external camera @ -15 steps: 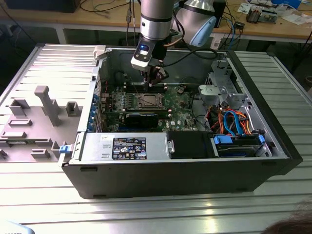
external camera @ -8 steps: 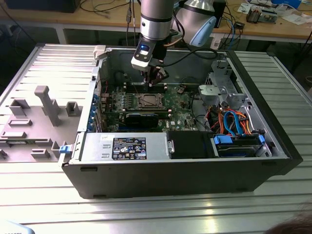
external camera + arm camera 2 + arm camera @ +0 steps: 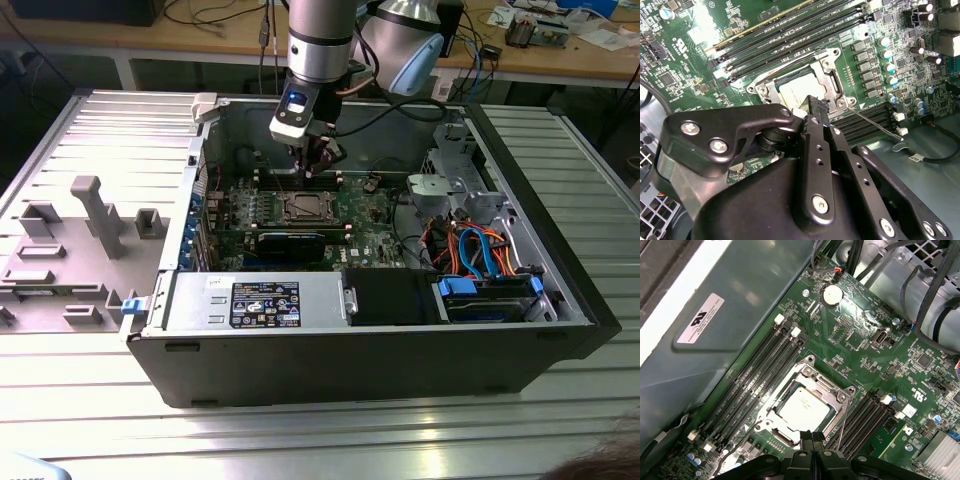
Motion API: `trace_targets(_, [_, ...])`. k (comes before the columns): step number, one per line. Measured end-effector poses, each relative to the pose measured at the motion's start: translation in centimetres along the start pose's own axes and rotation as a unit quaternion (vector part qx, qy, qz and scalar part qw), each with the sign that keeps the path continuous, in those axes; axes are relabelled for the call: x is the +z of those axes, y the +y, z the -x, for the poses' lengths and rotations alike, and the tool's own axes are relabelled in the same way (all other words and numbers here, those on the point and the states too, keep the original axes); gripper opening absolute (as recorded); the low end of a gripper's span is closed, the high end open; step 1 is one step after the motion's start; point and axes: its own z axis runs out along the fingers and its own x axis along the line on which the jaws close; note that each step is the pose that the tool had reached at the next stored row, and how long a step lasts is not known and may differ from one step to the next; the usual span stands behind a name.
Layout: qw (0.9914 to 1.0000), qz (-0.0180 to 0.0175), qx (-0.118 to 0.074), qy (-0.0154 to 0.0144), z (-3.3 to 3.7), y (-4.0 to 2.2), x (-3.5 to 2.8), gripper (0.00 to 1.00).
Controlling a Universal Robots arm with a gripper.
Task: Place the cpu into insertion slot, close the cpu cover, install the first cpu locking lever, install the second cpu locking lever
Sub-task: 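Install the first cpu locking lever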
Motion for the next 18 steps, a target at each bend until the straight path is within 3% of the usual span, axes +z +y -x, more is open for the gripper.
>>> trace_targets(18, [0.99980,0.0004,-0.020,-0.0012,0.00,0.00,0.00,0.11])
